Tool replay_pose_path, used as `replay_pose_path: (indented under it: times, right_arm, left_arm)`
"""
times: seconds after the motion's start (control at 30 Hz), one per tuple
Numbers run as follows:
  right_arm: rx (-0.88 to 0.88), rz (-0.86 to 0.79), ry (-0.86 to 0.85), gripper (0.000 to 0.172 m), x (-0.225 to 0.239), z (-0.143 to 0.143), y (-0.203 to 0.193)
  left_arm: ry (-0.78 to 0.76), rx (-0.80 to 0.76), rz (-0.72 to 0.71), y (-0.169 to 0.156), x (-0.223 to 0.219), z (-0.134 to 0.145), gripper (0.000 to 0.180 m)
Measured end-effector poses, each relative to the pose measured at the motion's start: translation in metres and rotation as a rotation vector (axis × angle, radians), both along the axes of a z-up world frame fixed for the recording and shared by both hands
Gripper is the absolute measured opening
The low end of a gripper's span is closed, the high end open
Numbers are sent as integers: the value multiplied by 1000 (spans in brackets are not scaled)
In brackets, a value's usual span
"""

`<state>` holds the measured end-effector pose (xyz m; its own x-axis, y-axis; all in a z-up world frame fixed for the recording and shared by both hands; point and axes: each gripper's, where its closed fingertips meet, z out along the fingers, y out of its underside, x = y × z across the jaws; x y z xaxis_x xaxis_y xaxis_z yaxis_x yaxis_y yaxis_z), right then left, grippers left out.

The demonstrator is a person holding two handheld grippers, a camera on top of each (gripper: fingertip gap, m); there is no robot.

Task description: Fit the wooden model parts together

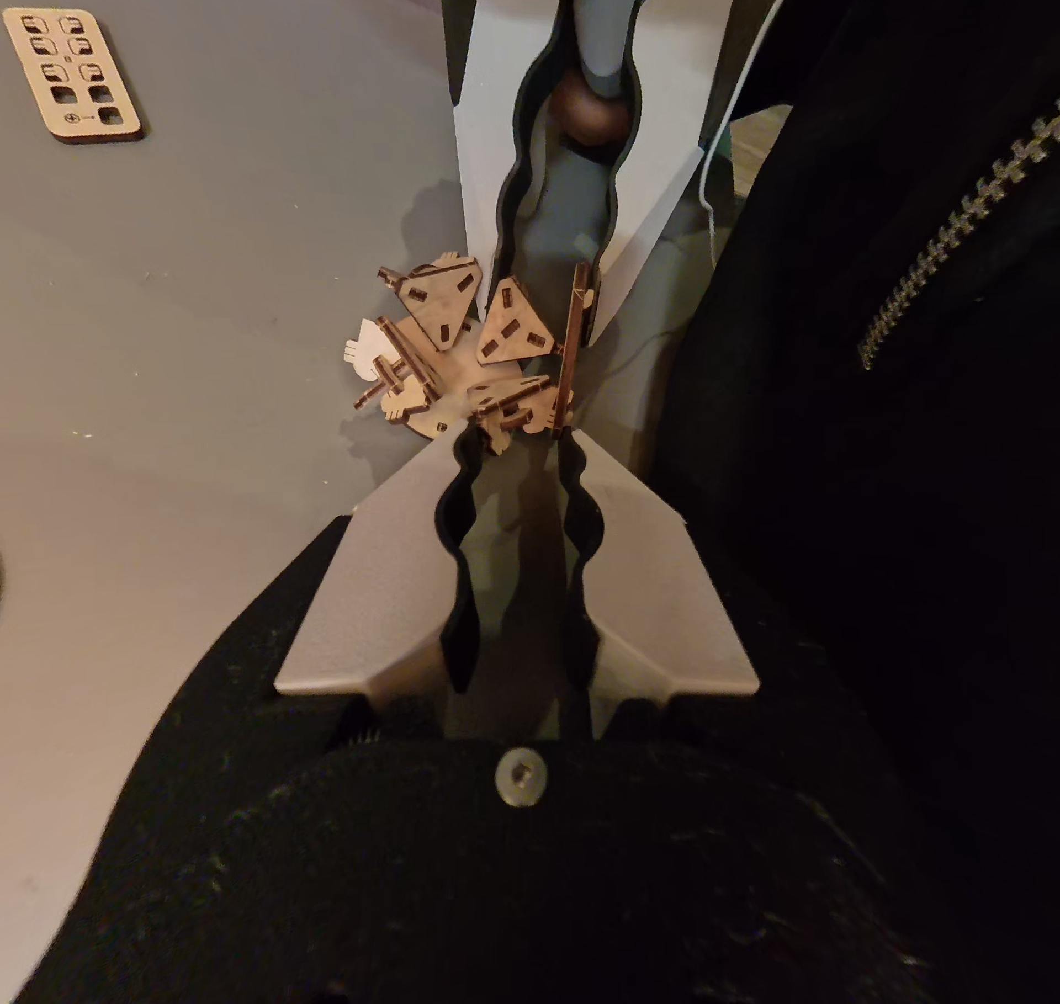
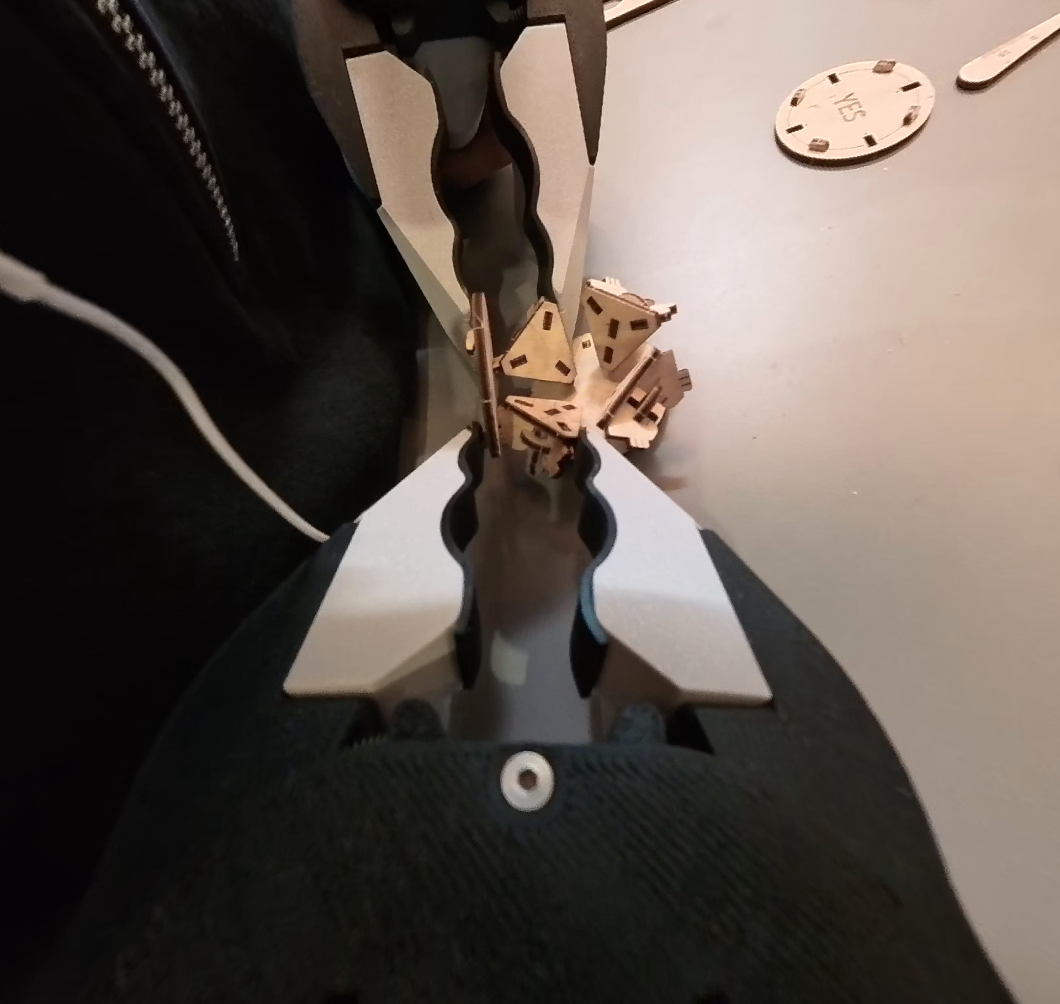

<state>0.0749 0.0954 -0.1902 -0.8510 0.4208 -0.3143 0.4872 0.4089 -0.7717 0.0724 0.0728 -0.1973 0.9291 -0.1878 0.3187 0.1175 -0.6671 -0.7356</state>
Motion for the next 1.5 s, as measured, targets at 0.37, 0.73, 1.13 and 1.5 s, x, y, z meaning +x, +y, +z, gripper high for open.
replay_pose_path:
  times: [0.37, 0.73, 1.13, 1.5]
  right_arm:
    - [6, -3, 2, 29, 0, 0, 0]
    - [10, 6, 14, 27, -2, 0, 1]
    - [-10, -2, -3, 30, -2, 1, 0]
    - [39, 3, 9, 30, -1, -5, 0]
  left_arm:
    - [-10, 0, -6, -1, 1, 0, 25]
    - [-2, 4, -21, -1, 3, 1, 26]
    - [-44, -7, -4, 0, 1, 0, 25]
    - [-58, -13, 12, -1, 0, 0, 25]
